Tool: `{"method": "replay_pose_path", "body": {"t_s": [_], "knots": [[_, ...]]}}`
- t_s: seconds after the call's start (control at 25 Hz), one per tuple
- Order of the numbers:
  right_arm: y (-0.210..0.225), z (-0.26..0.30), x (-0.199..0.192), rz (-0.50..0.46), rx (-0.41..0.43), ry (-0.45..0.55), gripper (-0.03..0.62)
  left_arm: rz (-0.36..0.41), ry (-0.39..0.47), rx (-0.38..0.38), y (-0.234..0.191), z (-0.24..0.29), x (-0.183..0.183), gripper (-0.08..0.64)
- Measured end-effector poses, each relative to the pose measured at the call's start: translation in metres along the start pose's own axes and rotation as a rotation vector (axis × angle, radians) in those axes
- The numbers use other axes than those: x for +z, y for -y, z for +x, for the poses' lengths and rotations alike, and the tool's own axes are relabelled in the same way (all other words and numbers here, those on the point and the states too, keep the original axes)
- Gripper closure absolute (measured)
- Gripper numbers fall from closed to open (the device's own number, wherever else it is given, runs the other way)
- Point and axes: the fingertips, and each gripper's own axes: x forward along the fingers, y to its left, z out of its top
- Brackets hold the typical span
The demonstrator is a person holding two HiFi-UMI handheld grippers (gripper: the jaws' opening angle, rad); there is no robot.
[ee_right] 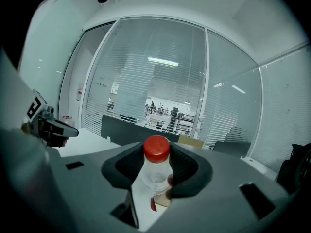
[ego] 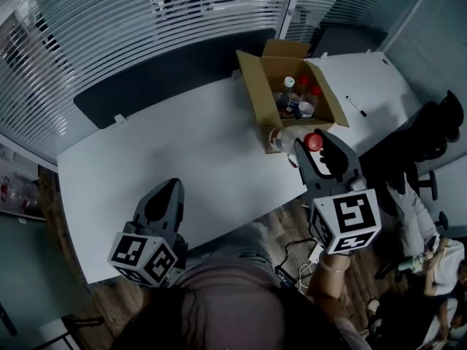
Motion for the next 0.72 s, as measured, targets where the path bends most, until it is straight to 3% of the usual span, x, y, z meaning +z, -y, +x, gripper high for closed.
{"method": "replay_pose_path", "body": {"t_s": [0.72], "knots": [[-0.078,0.050,-0.001,-0.025,0.264,0.003,0.419,-0.039,0.043,0.212,-0.035,-0.049,0.003,0.552]]}}
